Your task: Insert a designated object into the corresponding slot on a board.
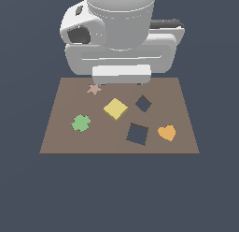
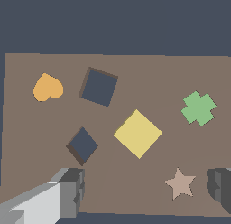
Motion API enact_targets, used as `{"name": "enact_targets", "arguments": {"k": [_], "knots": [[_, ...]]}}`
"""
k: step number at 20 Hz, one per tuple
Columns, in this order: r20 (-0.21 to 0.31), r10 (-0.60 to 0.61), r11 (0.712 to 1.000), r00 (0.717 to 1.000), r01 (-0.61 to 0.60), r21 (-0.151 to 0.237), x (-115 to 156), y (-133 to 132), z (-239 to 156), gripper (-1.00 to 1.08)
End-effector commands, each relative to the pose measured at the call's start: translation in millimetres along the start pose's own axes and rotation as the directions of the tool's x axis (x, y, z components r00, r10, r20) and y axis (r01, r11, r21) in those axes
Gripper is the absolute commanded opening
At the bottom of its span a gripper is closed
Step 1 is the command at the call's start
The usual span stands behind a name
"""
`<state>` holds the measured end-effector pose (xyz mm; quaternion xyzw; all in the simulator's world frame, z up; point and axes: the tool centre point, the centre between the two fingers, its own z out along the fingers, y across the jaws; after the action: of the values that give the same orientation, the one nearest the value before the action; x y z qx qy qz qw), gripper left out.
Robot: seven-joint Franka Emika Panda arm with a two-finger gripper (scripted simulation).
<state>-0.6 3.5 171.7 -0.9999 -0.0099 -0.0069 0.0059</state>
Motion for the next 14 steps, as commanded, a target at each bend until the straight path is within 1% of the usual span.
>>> {"name": "enact_targets", "arguments": {"k": [1,8,14], "knots": [[0.0,0.0,1.0,1.0,0.0,0.0,0.0,0.0,0.0,1.0],[0.0,0.035,0.999,0.999,-0.035,-0.001,0.4,0.8,5.8,1.0],[0.001,0.121,0.993,0.993,-0.121,-0.003,1.3,2.8,20.2,1.0]]}}
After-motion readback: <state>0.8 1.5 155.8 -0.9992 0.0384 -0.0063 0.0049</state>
